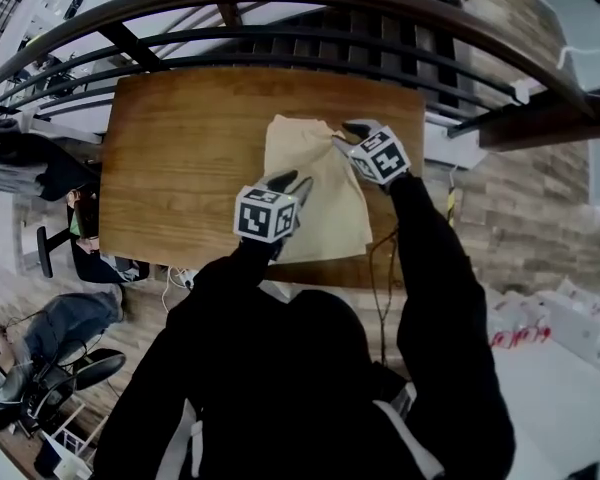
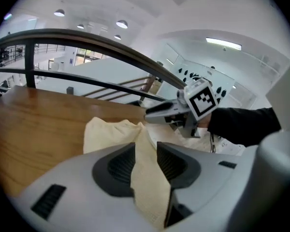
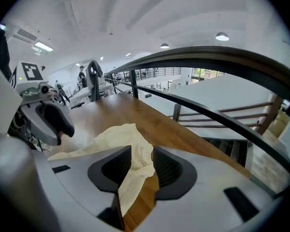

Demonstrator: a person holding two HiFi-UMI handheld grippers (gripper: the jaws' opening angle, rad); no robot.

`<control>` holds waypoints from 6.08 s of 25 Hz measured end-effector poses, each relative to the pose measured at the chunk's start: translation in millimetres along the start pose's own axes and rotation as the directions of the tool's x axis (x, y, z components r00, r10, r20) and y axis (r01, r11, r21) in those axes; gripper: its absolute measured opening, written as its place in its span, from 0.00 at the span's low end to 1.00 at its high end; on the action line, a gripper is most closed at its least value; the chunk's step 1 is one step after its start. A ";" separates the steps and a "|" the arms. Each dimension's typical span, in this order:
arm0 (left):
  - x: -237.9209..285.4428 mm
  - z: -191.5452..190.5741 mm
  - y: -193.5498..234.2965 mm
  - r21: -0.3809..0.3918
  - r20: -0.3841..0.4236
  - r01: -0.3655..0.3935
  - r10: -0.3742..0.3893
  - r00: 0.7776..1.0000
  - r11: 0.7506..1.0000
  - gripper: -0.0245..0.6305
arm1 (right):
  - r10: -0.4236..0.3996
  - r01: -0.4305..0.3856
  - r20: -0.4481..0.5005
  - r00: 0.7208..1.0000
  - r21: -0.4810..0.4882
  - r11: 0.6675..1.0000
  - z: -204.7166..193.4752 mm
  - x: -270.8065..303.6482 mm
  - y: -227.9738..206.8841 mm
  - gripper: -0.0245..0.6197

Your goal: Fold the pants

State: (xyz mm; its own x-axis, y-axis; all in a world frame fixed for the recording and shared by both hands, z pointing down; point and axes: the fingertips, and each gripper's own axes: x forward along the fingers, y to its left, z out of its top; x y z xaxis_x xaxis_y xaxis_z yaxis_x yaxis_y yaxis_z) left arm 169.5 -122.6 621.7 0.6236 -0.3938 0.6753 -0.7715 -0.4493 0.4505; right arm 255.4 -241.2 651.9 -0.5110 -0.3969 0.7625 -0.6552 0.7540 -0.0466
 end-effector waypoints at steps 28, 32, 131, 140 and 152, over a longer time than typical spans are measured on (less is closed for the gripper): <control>75.4 68.3 153.7 0.039 -0.076 -0.121 0.124 0.989 0.992 0.24 | 0.150 -0.132 -0.073 0.986 0.206 0.970 -18.5 80.5 -15.4 0.17; 80.5 59.6 157.7 0.038 -0.114 -0.108 0.112 0.987 0.993 0.24 | 0.165 -0.148 -0.113 0.980 0.147 0.978 -18.2 83.9 -6.8 0.18; -62.2 -126.9 -45.6 0.480 -0.391 0.159 0.048 0.919 0.863 0.09 | 0.132 -0.157 -0.186 0.974 -0.124 0.980 -127.8 -98.8 199.0 0.09; -52.9 -165.8 -50.8 0.479 -0.455 0.204 0.043 0.889 0.854 0.09 | 0.195 -0.230 -0.245 0.950 -0.124 0.965 -160.6 -92.3 223.6 0.10; -67.1 -181.6 -65.4 0.427 -0.521 0.283 -0.022 0.853 0.859 0.16 | 0.310 -0.336 -0.278 0.909 -0.049 0.941 -159.8 -116.9 237.9 0.24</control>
State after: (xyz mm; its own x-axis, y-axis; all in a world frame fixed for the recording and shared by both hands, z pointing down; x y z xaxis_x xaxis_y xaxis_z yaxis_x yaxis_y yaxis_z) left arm 155.2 78.9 653.1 0.4836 0.0920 0.8704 -0.4317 -0.8400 0.3287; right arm 248.1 68.2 654.8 -0.5127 0.0188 0.8583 -0.4173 0.8683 -0.2683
